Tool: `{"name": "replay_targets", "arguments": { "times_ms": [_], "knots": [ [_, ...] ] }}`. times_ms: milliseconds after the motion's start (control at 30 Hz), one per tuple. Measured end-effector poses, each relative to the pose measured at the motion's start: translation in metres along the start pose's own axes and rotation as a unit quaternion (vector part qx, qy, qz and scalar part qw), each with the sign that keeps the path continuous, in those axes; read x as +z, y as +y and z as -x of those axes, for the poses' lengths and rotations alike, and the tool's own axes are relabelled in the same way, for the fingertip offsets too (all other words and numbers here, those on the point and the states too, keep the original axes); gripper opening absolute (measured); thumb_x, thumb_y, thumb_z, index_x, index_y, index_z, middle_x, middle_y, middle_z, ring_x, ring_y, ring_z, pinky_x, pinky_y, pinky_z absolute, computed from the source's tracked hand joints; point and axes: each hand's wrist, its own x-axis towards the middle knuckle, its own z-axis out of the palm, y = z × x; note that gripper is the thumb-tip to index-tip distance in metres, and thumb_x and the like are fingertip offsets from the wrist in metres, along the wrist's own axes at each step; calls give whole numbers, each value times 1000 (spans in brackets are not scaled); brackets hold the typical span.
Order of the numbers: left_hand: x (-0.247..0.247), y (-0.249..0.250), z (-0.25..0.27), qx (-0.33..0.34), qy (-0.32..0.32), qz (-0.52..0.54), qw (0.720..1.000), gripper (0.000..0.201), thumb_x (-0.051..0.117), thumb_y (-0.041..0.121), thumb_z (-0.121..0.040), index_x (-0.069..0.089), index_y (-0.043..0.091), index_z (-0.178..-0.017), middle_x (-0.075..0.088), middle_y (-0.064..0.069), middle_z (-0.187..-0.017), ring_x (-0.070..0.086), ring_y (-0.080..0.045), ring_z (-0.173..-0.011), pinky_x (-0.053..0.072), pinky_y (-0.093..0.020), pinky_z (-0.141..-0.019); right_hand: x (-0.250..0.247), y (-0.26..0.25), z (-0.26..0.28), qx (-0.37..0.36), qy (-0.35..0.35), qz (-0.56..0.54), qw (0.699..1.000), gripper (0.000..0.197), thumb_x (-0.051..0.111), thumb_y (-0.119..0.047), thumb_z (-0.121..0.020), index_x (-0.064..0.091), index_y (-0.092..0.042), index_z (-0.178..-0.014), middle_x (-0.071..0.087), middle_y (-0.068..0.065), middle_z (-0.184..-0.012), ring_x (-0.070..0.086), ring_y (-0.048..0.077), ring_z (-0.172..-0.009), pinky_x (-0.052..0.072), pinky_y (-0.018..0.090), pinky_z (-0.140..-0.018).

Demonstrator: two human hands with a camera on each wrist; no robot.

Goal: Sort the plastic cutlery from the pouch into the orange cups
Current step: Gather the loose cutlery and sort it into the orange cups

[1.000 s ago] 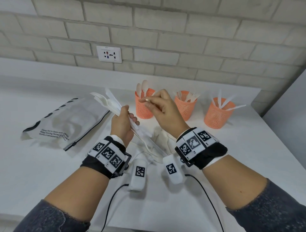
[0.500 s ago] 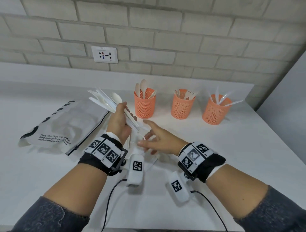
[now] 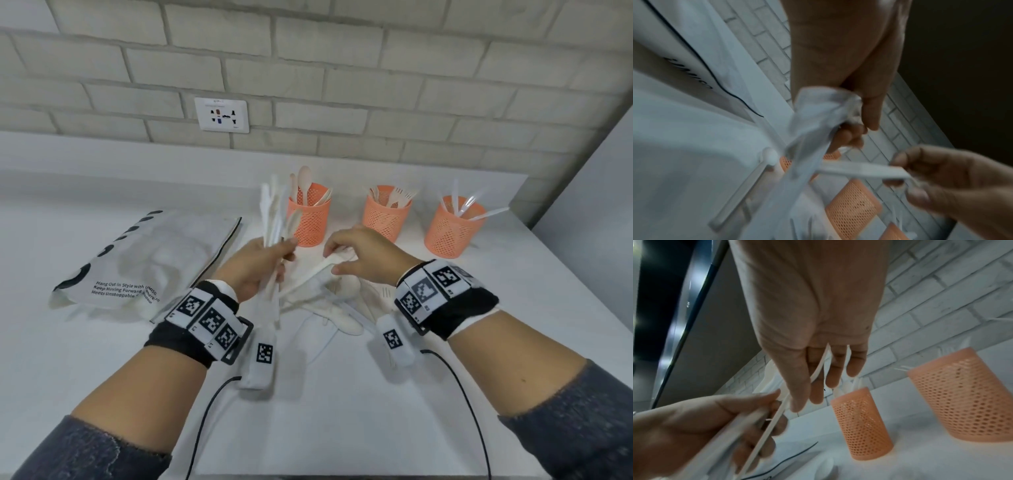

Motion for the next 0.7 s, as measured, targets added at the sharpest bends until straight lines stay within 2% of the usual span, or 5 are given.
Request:
{"name": "replay_targets", "arguments": {
  "times_ms": [100,333,433,567,700],
  "knots": [
    [10,-2,7,6,-75,-24,997,13,53,23,-94,58,13,-101,68,-5,-92,63,-16,-78,50,-26,-68,0,-7,-12,-14,9,46,999,31,70,-12,-79,53,-16,-105,58,2,-111,44,11,-103,34,23,-83],
    [16,-4,10,5,-132,-1,991,6,52,16,-94,52,12,-99,60,-2,-69,52,-11,-54,46,-24,-57,-6,-12,-13,5,84,-14,996,76,74,-15,-76,29,-14,-136,38,3,-124,47,15,-106,42,25,-86],
    [19,-4,9,12,-115,9,993,5,50,13,-95,49,14,-90,52,-1,-67,46,-8,-49,42,-22,-52,-9,-1,-6,125,47,0,991,82,70,-25,-81,20,-12,-145,35,11,-139,49,24,-114,40,27,-89],
    [13,-2,8,21,-103,29,994,7,49,10,-96,50,13,-90,49,0,-66,44,-8,-48,41,-23,-53,-2,37,23,354,-77,116,925,47,49,-34,-93,48,2,-123,54,17,-128,53,29,-113,42,31,-83],
    [12,0,10,33,-103,53,993,7,49,10,-96,53,13,-91,51,1,-64,46,-8,-48,42,-23,-52,22,48,40,437,-110,104,887,67,34,-59,-91,52,-2,-122,53,17,-129,53,31,-114,41,34,-90]
  ]
}}
